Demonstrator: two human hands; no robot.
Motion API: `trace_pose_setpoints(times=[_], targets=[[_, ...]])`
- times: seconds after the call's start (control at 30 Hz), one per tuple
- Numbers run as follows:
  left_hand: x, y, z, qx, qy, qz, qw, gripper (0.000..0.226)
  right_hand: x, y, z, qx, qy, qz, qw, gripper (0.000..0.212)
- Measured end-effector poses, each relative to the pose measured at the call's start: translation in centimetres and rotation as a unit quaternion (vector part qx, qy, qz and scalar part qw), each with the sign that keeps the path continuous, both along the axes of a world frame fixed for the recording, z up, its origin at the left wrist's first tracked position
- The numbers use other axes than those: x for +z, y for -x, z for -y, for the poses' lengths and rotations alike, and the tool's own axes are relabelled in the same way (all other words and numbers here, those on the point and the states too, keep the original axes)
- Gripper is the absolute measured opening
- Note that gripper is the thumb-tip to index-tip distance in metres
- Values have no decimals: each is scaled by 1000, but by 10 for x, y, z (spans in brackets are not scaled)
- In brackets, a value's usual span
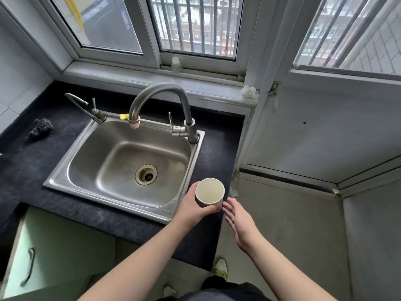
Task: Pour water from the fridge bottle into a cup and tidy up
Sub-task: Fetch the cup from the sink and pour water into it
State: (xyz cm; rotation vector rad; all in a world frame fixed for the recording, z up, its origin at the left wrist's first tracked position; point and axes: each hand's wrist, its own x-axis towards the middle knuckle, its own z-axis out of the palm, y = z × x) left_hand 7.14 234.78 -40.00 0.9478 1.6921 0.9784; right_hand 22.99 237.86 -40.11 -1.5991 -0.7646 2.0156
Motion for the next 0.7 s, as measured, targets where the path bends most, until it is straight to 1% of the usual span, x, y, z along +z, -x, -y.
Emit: trace_pose_setpoints(times=[0.1, 0.27, 0.4, 0.57, 0.7], targets=[[15, 0, 1, -20, -1, 6, 1000, 74, 12, 1, -5, -14, 7, -32, 999, 39], [44, 3, 6, -57, -25, -24, 998, 72, 35, -1, -12, 34, -2, -27, 999, 30], [65, 8, 13, -79, -29, -36, 996, 71, 55, -1, -13, 60, 22, -69, 996, 27], [81, 20, 32, -68, -37, -40, 996, 71, 66, 6, -11, 110, 35, -110, 987, 22], [97, 28, 61, -21, -38, -22, 999, 78, 78, 22, -2, 158, 48, -130, 978, 23]])
